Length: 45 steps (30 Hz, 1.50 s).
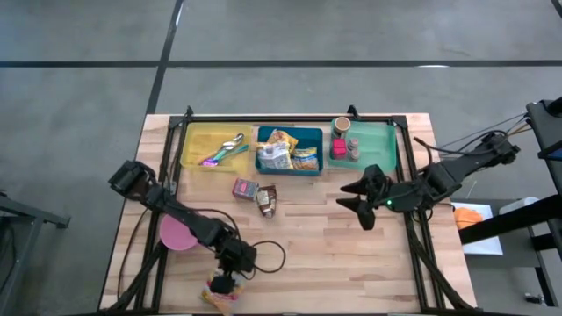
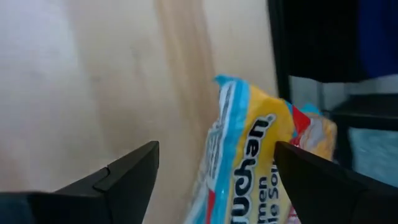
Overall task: Pick & Place Food Item
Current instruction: Put the light blue noodle pack into the blue bin
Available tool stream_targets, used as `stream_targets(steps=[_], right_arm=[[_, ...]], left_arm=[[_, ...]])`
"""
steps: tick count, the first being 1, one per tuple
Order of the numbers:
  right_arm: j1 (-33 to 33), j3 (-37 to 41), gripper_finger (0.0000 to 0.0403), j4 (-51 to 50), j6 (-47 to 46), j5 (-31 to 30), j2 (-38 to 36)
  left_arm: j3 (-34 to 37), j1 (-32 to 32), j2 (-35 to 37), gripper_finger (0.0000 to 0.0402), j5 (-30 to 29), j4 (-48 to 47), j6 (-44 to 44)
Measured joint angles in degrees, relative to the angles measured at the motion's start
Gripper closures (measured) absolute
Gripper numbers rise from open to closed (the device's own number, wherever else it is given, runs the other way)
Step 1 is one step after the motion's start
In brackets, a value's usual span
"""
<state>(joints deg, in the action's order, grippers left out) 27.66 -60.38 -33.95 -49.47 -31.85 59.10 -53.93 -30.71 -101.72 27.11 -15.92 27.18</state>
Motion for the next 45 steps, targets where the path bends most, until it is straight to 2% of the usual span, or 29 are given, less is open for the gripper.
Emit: stream_targets(steps=[3, 7, 11, 16, 17, 23, 31, 35, 39, 43, 45], right_arm=[[0.2, 0.0, 0.0179, -0.1, 0.0, 0.2, 1.2], [0.5, 0.0, 0.0179, -0.1, 0.1, 0.9, 2.5], [1.0, 0.0, 0.0179, -0.1, 0.1, 1.0, 3.3], [2.0, 0.0, 0.0179, 0.0, -0.5, 1.0, 3.2], [2.1, 0.0, 0.0179, 0.0, -0.8, 0.9, 3.2], [2.8, 0.0, 0.0179, 0.0, -1.6, 0.8, 3.3], [2.9, 0.0, 0.0179, 0.0, -1.6, 0.8, 3.3], [2.9, 0.0, 0.0179, 0.1, -1.6, 0.8, 3.3], [2.9, 0.0, 0.0179, 0.6, -1.8, 0.1, 3.3], [2.9, 0.0, 0.0179, 2.2, -2.2, -2.3, 3.3], [2.8, 0.0, 0.0179, 2.9, -2.0, -3.3, 3.3]], left_arm=[[0.0, 0.0, -1.3, 0.0092, 4.4, 1.2, 0.3], [0.0, 0.0, -1.7, 0.0148, 6.1, 1.3, -1.1], [0.0, 0.0, -1.6, 0.0236, 6.2, 1.3, -2.1], [0.0, 0.0, -1.6, 0.0375, 7.8, 1.2, -2.6], [0.0, 0.1, -1.5, 0.0385, 8.2, 1.2, -2.7], [0.0, 0.1, 0.3, 0.0396, 9.5, 0.8, -1.8], [0.0, 1.6, 9.0, 0.0399, 6.6, 0.8, 0.2], [0.0, 3.5, 15.2, 0.04, 0.4, -0.5, 1.8], [0.0, 6.7, 22.4, 0.04, -8.9, -3.0, 4.7], [0.0, 12.7, 29.0, 0.04, -18.3, -3.8, 9.4], [-0.1, 17.6, 31.6, 0.0401, -20.0, -3.3, 11.4]])
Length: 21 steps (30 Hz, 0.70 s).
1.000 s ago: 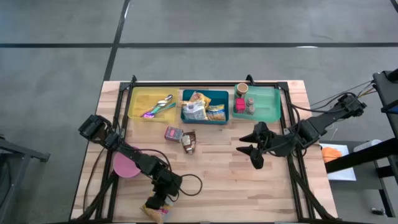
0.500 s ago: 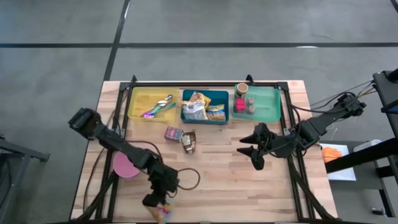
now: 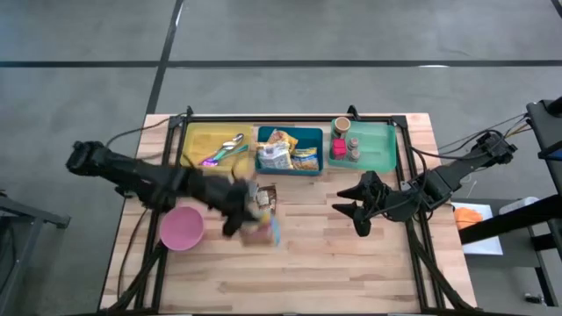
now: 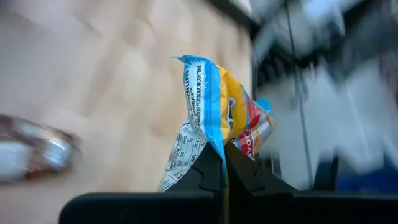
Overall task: Pick & Place Food Item
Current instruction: Put the light blue noodle pack into the blue bin
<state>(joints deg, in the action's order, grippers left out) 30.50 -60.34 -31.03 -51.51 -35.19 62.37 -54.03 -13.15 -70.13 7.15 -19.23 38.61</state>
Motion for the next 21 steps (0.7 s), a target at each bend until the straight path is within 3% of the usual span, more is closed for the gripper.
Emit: stream_targets(steps=[5, 9, 13, 21], right_arm=[[0.0, 0.0, 0.0179, 0.3, -0.6, -2.4, 0.0], [0.0, 0.0, 0.0179, 0.4, -1.8, -3.2, 0.0], [-0.1, 0.0, 0.0179, 0.4, -3.8, -7.9, 0.2], [-2.5, 0.0, 0.0179, 0.6, -3.7, -10.3, 0.0]], left_arm=[[-2.0, 14.3, 2.7, 0.0401, 0.3, 1.5, 0.4], [-5.4, 26.1, 1.5, 0.0401, 7.3, 1.7, -4.1], [-8.9, 35.5, -1.4, 0.0401, 12.4, 1.8, -8.2], [-17.5, 44.7, -14.1, 0.0401, 19.6, 1.3, -15.2]])
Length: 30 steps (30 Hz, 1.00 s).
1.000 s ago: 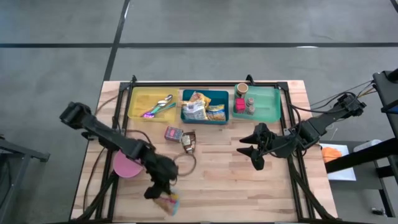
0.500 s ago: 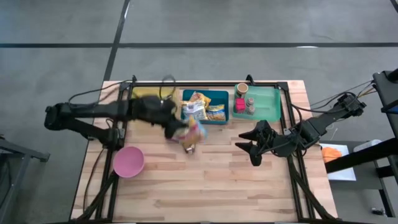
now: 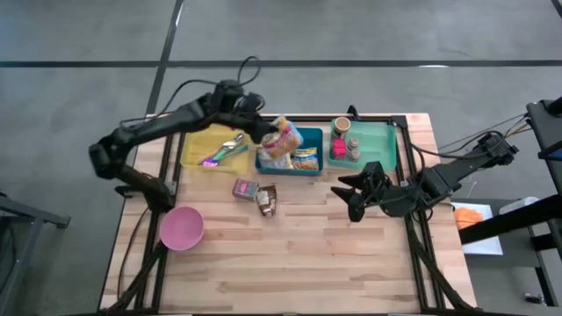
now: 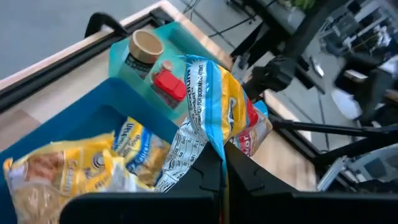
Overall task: Pick & Place Food Item
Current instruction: Put the light blue noodle pack into the blue bin
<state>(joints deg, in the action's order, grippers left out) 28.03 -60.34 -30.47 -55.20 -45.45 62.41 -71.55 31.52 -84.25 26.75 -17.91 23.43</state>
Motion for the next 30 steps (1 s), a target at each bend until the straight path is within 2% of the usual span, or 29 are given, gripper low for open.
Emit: stream_targets(steps=[12, 18, 23, 28, 30], right_arm=[[-2.9, 0.0, 0.0179, -0.1, 0.0, 0.2, 0.0], [-2.9, 0.0, 0.0179, -0.2, -0.2, 0.3, 0.0], [-2.9, 0.0, 0.0179, -0.1, -0.3, 0.3, 0.0], [-2.9, 0.0, 0.0179, -0.2, -0.3, 0.4, 0.0], [-2.9, 0.0, 0.0179, -0.1, -0.3, 0.4, 0.0]], left_arm=[[-21.0, 1.2, -22.6, 0.0401, 3.1, -12.1, -8.9], [-24.2, 1.2, -27.4, 0.0401, 2.2, -13.6, -10.2], [-22.7, -0.2, -28.4, 0.0401, -4.5, -13.7, -13.9], [-21.5, -4.0, -28.5, 0.0401, -16.9, -14.5, -18.6], [-21.2, -5.0, -28.5, 0.0401, -17.9, -14.7, -19.6]])
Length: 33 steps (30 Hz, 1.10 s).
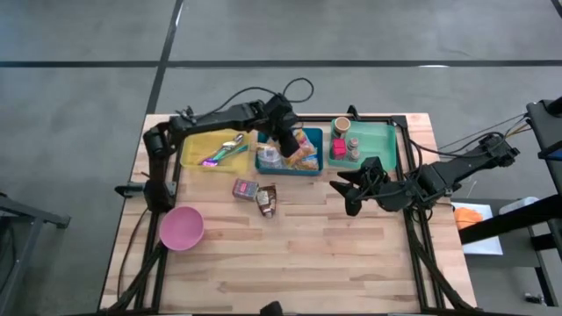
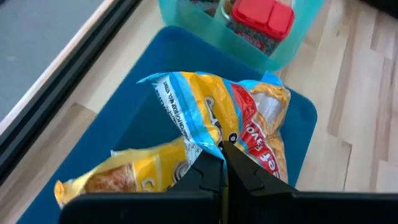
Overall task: Pick & Place Food Item
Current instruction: Put the light blue noodle pack into the blue bin
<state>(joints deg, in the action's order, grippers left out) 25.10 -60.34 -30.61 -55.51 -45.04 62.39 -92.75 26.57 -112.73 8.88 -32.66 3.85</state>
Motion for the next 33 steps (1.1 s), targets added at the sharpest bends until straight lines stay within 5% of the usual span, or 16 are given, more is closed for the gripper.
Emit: stream_targets(steps=[10, 33], right_arm=[[0.0, 0.0, 0.0179, 0.0, 0.0, 1.4, 0.0], [0.0, 0.0, 0.0179, -0.5, 0.2, 2.1, 0.0]], left_arm=[[1.8, -1.9, -0.2, 0.0401, -5.0, -1.5, -1.6], [5.2, -2.9, -0.1, 0.0379, -5.3, 1.0, -0.5]])
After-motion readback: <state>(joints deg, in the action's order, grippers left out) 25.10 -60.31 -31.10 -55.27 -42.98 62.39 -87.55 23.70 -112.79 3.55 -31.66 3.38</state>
